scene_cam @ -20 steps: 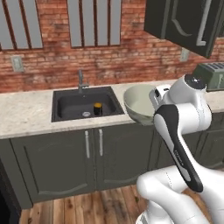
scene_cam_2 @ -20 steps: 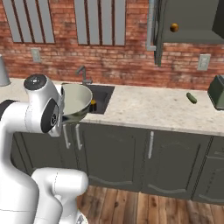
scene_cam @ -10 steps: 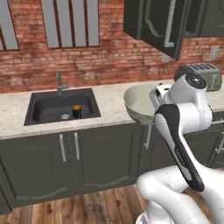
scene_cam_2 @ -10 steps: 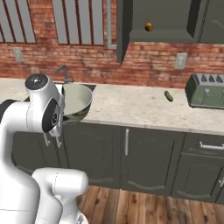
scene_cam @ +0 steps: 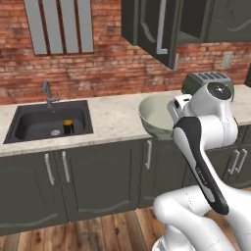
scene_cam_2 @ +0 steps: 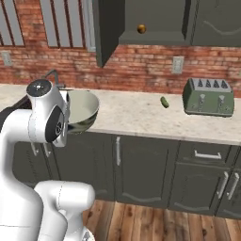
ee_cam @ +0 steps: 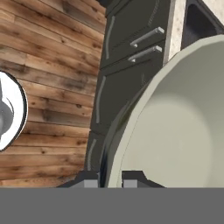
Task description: Pick the mug and place it in the sink. Pick the bowl and place it in the open cabinet and then close the cabinet.
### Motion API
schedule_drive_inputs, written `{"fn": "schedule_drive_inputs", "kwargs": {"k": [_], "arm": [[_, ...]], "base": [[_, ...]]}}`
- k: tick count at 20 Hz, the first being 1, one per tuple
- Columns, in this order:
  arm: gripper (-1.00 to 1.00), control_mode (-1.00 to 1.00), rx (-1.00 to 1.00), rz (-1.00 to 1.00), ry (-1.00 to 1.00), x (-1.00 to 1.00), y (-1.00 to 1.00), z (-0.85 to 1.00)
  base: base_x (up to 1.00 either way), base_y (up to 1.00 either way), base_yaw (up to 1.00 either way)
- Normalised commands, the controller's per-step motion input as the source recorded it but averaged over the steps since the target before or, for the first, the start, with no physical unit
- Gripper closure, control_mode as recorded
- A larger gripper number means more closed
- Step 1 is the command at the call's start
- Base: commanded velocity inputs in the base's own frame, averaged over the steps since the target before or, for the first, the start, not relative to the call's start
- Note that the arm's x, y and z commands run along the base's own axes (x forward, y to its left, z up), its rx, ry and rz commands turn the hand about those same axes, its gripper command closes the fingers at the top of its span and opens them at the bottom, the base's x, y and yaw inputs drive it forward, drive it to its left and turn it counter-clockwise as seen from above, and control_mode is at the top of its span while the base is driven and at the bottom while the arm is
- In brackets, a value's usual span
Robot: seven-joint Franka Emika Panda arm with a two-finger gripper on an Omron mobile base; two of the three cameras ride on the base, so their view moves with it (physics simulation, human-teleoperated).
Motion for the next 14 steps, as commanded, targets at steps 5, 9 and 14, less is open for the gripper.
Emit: {"fn": "schedule_drive_inputs", "kwargs": {"k": [5,9,14], "arm": [[1.0,1.0,0.0,0.0,0.0,0.0,0.0,0.0],[1.0,1.0,0.0,0.0,0.0,0.0,0.0,0.0],[1.0,1.0,0.0,0.0,0.0,0.0,0.0,0.0]], "base": [[0.15,-0.57,0.0],[0.22,-0.51,0.0],[0.42,-0.45,0.0]]}}
